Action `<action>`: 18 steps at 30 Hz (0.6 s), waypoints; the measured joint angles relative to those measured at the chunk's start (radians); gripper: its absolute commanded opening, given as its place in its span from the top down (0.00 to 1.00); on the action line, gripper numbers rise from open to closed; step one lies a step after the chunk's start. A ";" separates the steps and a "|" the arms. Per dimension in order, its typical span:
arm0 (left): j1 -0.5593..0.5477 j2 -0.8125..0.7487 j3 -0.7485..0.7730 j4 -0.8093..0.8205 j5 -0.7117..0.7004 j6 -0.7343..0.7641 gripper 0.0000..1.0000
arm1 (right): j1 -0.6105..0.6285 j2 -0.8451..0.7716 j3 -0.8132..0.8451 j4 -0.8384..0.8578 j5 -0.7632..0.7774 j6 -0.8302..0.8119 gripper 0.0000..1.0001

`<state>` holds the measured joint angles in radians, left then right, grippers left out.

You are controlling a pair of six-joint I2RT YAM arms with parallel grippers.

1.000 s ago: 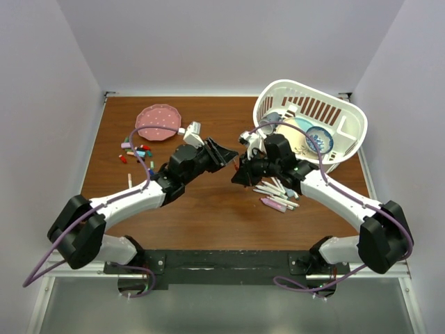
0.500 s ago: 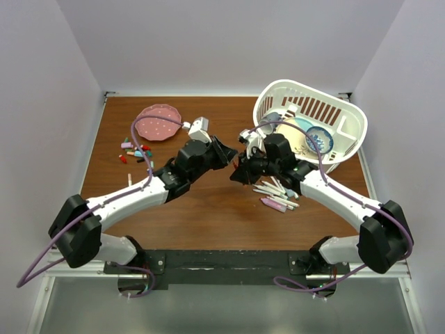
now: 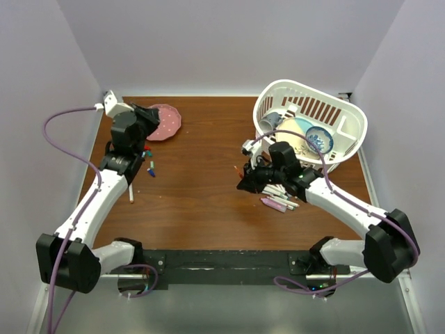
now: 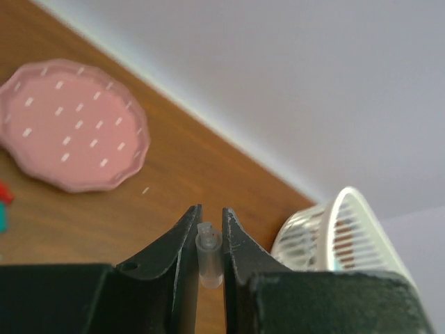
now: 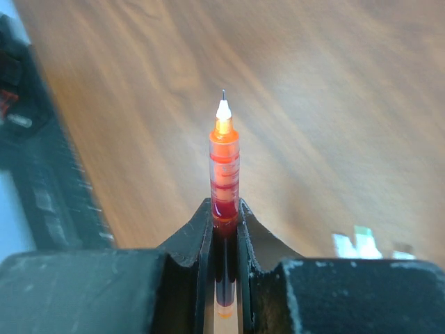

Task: Open the pen caps

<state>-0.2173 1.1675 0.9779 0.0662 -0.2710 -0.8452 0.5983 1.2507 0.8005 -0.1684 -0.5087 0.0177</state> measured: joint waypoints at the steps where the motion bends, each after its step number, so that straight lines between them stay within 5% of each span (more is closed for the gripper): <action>1: 0.005 -0.018 -0.035 -0.013 0.016 0.000 1.00 | -0.014 -0.016 -0.003 -0.017 0.010 -0.051 0.98; 9: 0.233 -0.065 -0.407 -0.125 0.155 0.002 1.00 | -0.157 -0.100 -0.034 -0.116 0.143 -0.335 0.96; 18: 0.365 0.152 -0.404 -0.108 0.269 0.040 0.89 | -0.178 0.039 -0.033 -0.210 0.247 -0.451 0.89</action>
<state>0.1478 1.3193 0.5739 -0.0422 -0.0025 -0.8055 0.4206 1.2896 0.7673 -0.3786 -0.2615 -0.4328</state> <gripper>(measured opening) 0.200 0.131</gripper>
